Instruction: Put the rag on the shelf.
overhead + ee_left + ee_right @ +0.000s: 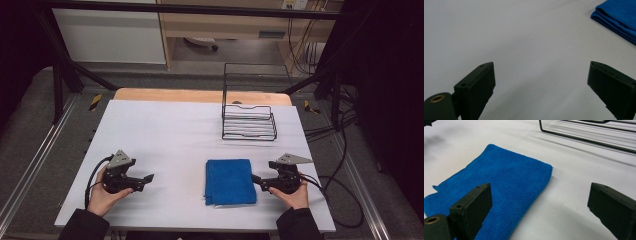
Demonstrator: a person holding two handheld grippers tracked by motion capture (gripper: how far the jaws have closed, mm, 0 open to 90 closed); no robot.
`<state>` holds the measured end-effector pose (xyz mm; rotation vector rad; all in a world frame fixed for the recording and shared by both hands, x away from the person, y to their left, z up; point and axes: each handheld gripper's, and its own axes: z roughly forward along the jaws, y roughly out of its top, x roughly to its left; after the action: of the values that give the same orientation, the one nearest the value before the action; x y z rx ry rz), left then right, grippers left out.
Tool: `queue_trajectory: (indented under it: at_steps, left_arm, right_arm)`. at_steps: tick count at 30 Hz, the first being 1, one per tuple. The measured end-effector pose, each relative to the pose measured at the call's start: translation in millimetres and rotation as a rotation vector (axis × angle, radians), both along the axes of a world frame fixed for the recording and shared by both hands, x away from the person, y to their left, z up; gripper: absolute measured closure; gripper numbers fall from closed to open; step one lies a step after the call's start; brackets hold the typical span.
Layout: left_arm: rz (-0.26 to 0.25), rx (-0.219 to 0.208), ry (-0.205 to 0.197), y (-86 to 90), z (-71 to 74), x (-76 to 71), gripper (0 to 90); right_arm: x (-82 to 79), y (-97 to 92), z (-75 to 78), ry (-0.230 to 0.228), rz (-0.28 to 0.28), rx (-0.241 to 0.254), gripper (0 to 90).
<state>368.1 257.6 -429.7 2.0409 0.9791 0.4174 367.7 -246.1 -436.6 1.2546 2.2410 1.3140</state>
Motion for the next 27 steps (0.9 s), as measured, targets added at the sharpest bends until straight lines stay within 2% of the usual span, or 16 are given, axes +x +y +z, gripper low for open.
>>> queue_trajectory:
  at_steps: [6,9,12,21,27]
  left_arm:
    - [-0.001,-0.014,0.012,-15.4,3.3,2.4,7.8]
    - [-0.006,-0.004,0.009,-24.3,7.0,3.1,7.8]
    - [-0.014,-0.013,0.004,-33.5,10.8,3.8,7.9]
    - [-0.057,-0.011,0.000,-71.8,19.1,9.7,8.3]
    - [-0.078,-0.033,-0.001,-97.7,23.2,17.4,9.2]
  right_arm:
    - [0.8,-2.4,1.3,-0.013,-0.005,0.010,3.5]
    - [0.5,-3.0,1.6,-0.014,-0.006,0.000,3.2]
    - [0.3,-3.3,1.6,-0.013,-0.005,0.000,3.1]
    - [-1.8,-4.3,2.5,-0.016,-0.010,0.011,2.7]
    - [-3.9,-3.1,1.3,-0.009,-0.002,0.005,2.9]
